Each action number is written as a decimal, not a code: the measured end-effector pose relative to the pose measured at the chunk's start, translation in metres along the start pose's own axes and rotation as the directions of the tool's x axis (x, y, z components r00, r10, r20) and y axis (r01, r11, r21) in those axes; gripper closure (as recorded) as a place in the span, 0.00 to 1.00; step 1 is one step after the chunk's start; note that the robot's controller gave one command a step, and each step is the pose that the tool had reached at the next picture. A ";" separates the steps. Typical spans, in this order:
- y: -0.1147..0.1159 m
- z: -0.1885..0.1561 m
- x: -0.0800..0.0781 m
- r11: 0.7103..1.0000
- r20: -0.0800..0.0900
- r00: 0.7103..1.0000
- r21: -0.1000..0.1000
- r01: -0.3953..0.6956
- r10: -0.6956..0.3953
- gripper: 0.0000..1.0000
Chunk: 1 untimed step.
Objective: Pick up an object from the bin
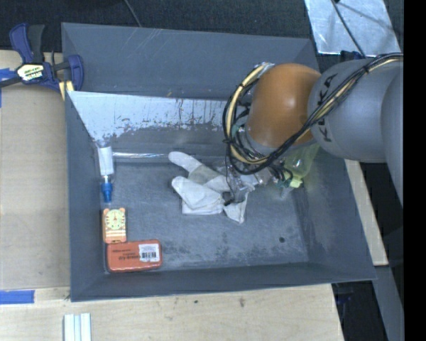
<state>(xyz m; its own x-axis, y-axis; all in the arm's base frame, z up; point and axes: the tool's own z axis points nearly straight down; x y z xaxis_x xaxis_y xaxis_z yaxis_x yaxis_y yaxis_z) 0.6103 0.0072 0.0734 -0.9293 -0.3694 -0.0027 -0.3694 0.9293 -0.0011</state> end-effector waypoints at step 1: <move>0.026 -0.122 -0.008 1.000 0.000 1.000 -0.001 0.031 -0.031 1.00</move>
Offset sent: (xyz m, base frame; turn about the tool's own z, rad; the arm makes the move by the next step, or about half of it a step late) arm 0.0000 0.0000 0.0000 0.0000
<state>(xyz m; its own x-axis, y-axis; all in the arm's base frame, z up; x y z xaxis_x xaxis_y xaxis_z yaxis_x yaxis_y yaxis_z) 0.6080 0.0349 0.1956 -0.9173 -0.3983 -0.0025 -0.3983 0.9173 -0.0003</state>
